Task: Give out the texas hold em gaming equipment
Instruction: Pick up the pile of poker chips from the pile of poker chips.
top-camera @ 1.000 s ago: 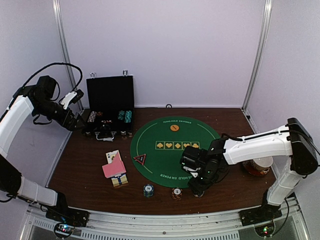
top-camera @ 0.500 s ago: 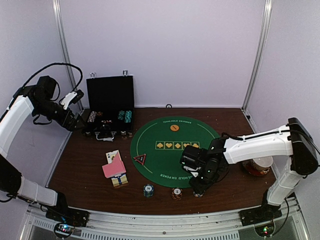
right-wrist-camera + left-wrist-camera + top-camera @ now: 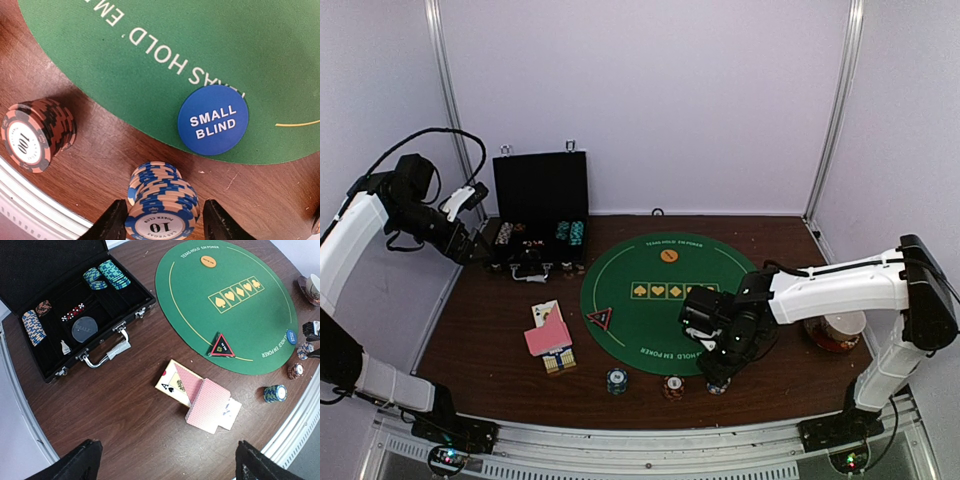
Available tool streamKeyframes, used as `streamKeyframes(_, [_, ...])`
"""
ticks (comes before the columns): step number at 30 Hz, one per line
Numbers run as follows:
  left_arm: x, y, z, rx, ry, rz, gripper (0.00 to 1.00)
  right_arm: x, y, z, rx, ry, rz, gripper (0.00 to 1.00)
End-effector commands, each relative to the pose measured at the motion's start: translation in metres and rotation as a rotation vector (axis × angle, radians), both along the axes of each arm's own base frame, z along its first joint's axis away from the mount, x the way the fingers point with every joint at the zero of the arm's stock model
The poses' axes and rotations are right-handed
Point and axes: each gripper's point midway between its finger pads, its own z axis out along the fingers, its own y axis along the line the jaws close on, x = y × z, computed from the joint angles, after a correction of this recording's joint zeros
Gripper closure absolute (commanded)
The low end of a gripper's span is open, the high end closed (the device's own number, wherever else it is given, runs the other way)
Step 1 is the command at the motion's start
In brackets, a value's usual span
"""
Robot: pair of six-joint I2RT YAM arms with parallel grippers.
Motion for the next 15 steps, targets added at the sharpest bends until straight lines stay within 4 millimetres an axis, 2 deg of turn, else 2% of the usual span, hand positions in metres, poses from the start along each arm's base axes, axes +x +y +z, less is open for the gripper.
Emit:
streamKeyframes(1, [-0.002,-0.002,0.005,-0.01,-0.027,-0.016,0.02,0.002,0.004,0.014,0.029,-0.022,0.005,0.47])
streamKeyframes(15, [-0.002,-0.001,0.007,-0.009,-0.034,-0.013,0.02,-0.002,0.0,0.001,0.001,-0.002,0.009,0.51])
